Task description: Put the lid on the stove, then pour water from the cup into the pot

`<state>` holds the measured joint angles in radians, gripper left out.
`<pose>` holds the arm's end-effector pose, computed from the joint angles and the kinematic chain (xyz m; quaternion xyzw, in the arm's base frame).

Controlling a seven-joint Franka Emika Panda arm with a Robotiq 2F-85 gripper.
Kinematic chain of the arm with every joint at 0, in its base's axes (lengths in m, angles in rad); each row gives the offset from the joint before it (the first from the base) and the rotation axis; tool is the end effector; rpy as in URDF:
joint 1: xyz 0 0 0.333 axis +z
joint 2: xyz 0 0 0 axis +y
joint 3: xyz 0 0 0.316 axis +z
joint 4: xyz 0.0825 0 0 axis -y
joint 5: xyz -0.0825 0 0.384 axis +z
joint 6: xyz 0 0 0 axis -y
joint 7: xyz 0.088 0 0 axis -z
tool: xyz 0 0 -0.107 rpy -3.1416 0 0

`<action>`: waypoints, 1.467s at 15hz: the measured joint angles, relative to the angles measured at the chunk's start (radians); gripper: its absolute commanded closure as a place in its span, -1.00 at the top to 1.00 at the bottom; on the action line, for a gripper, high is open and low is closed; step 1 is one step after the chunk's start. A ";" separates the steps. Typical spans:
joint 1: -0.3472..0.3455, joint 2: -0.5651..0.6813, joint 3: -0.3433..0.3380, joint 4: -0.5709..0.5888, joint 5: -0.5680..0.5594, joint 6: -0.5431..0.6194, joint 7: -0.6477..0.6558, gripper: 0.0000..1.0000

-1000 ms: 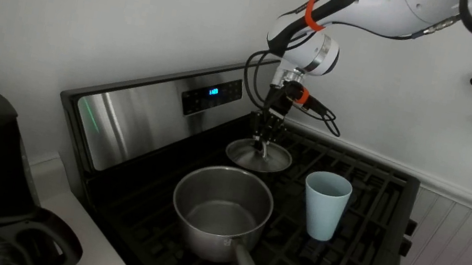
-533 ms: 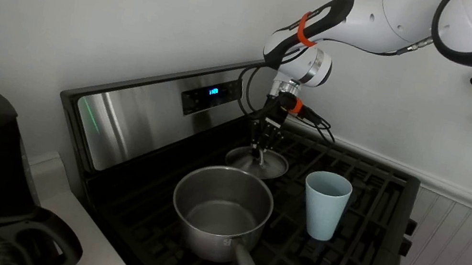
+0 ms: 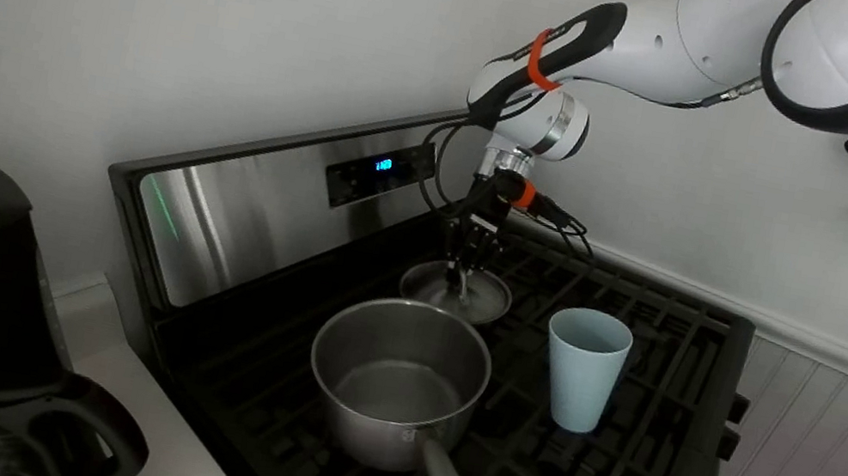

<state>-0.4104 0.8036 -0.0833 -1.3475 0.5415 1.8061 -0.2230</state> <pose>0.6453 -0.2850 0.2298 -0.9356 0.2269 0.0782 0.2589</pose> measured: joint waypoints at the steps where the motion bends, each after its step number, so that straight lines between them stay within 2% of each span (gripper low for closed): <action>1: 0.000 0.001 0.000 0.001 0.000 0.000 0.006 -0.17; 3: -0.001 0.001 0.002 0.006 0.000 0.000 0.023 0.06; 9: -0.008 -0.022 -0.007 0.016 -0.008 0.011 0.040 0.93; 11: -0.007 -0.042 -0.020 0.013 -0.024 0.033 0.044 1.00; 15: -0.007 -0.106 -0.032 -0.026 -0.069 0.036 0.050 1.00; 22: 0.034 -0.255 -0.037 -0.211 -0.235 -0.023 0.042 1.00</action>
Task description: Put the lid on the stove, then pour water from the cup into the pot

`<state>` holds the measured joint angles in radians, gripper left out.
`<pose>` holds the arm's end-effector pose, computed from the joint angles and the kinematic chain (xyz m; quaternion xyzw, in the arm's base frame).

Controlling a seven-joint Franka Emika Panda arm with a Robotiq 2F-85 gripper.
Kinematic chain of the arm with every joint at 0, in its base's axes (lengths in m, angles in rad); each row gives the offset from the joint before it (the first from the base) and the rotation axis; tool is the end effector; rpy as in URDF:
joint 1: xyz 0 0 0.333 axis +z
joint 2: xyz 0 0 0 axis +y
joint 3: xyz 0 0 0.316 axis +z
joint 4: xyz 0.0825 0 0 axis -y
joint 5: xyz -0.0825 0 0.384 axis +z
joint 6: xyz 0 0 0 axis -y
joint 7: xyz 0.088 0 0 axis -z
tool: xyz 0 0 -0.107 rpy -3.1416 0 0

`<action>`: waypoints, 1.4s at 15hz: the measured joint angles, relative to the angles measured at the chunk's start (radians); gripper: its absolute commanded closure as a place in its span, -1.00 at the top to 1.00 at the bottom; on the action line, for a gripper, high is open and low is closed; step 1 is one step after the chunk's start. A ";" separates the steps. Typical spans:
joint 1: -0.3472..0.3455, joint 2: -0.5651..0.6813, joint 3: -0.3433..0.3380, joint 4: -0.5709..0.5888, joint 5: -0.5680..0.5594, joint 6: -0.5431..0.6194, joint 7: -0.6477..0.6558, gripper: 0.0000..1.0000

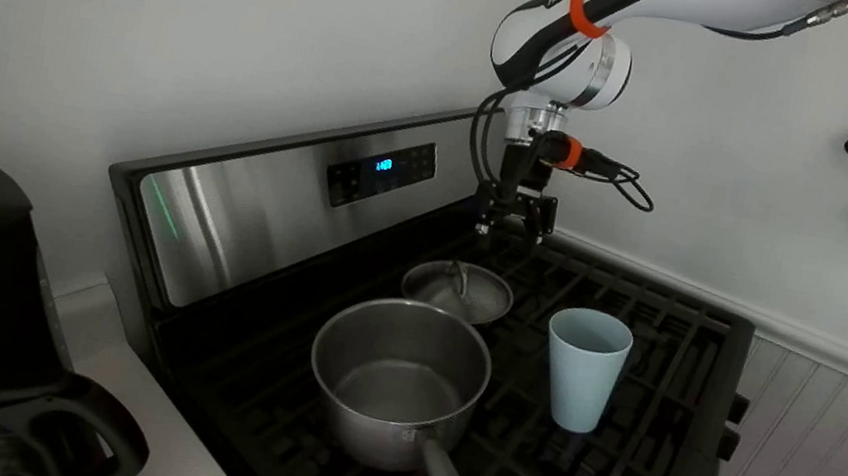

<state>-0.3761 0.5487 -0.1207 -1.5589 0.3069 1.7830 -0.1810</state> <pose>0.5959 -0.2820 0.3086 -0.9596 0.2055 0.1117 0.1563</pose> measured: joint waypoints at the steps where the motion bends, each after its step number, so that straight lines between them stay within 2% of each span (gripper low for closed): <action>1: 0.005 -0.016 0.000 -0.022 -0.005 0.001 -0.001 1.00; 5: 0.009 -0.034 -0.001 -0.044 -0.008 -0.002 -0.009 1.00; 9: 0.021 -0.067 -0.001 -0.075 -0.077 -0.017 -0.122 1.00; 13: 0.039 -0.182 -0.002 -0.201 -0.182 -0.016 -0.216 1.00; 17: 0.056 -0.295 -0.002 -0.349 -0.196 -0.017 -0.265 1.00; 21: 0.067 -0.358 -0.002 -0.464 -0.197 -0.038 -0.313 1.00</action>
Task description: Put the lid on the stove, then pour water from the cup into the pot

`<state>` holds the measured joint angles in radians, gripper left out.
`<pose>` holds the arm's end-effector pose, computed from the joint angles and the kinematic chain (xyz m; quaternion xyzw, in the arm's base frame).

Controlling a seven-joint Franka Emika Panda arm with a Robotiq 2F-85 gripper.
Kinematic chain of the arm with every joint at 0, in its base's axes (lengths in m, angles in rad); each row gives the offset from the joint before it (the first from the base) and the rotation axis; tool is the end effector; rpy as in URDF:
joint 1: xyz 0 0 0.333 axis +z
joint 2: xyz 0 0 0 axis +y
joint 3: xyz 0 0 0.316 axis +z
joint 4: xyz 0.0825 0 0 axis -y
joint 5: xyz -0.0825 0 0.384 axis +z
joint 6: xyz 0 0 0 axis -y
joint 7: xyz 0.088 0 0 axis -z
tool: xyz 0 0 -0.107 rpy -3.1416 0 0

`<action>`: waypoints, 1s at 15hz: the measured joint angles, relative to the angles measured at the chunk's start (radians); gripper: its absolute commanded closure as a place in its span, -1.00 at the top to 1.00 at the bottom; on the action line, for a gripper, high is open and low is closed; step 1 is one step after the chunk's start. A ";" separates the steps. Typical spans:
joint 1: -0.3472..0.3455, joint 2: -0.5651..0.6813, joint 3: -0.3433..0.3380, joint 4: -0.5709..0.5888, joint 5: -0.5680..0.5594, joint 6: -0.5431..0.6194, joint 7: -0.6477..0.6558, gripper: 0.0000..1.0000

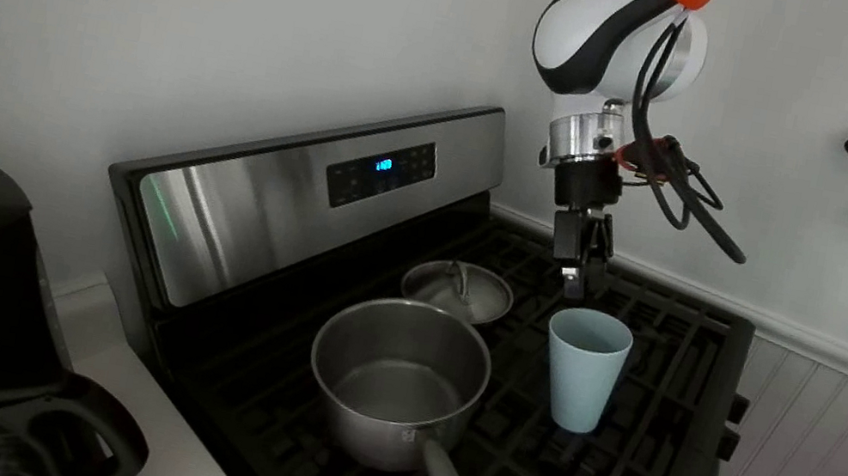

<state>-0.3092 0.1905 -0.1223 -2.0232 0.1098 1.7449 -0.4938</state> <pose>0.4843 -0.2109 0.3292 -0.9721 -0.0069 0.1894 0.1379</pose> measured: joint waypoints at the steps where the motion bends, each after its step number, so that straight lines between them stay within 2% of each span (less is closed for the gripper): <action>1: 0.001 -0.011 0.000 -0.023 -0.001 0.000 -0.011 1.00; 5: 0.004 -0.047 -0.006 -0.095 -0.015 0.014 -0.027 1.00; 6: 0.006 -0.051 -0.008 -0.107 -0.020 0.019 -0.027 0.56; 8: 0.012 -0.059 -0.012 -0.127 -0.030 0.028 -0.028 0.36; 15: 0.021 -0.062 -0.018 -0.142 -0.040 0.057 -0.025 -0.65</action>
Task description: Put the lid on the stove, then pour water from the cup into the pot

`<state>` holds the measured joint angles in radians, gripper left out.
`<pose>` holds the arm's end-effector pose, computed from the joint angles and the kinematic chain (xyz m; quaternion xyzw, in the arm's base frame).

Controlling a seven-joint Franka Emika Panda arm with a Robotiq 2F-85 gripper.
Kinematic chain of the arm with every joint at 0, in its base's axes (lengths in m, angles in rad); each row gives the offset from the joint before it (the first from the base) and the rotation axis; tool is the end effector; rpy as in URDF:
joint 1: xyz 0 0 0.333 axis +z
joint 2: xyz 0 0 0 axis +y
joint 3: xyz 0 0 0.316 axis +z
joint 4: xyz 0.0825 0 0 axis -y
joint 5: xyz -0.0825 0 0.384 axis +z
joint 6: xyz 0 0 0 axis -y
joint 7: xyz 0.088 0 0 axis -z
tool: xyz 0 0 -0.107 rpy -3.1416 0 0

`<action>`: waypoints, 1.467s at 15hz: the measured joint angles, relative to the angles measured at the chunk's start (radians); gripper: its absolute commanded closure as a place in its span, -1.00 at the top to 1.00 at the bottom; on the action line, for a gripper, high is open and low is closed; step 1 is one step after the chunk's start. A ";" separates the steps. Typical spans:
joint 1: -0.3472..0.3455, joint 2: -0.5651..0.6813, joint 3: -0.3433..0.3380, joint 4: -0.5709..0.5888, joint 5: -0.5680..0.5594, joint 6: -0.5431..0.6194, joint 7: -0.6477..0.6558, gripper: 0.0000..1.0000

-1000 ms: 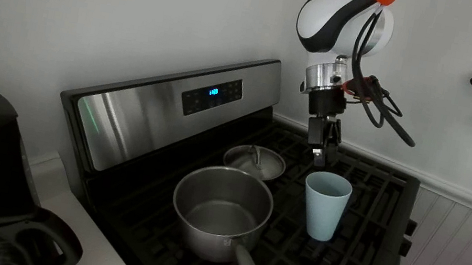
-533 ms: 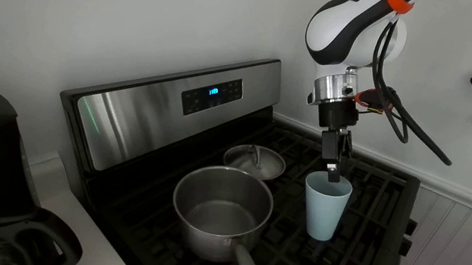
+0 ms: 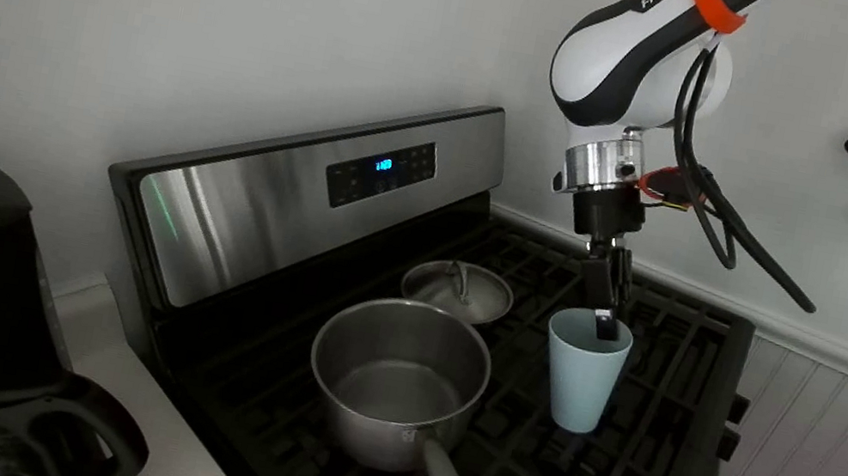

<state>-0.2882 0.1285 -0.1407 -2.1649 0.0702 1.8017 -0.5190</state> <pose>0.4501 -0.1992 0.3086 -0.9696 -0.0260 0.2056 0.1305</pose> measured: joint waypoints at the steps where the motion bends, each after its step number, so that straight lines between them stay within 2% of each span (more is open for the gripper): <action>1: 0.002 0.000 -0.001 0.000 0.000 0.001 0.000 -0.78; 2: 0.005 0.000 -0.001 0.000 0.000 0.001 0.000 -0.94; 4: 0.011 0.000 -0.001 0.001 0.000 0.001 0.000 -1.00; 13: 0.027 0.042 -0.001 0.060 -0.026 -0.006 0.001 -0.98; 14: 0.027 0.043 -0.001 0.073 -0.034 -0.007 0.002 -0.90; 20: 0.029 0.038 -0.001 0.121 -0.037 -0.010 0.002 -0.90; 22: 0.029 0.039 -0.001 0.121 -0.038 -0.011 0.002 -0.98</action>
<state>-0.2596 0.1670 -0.1421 -2.0440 0.0327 1.7912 -0.5171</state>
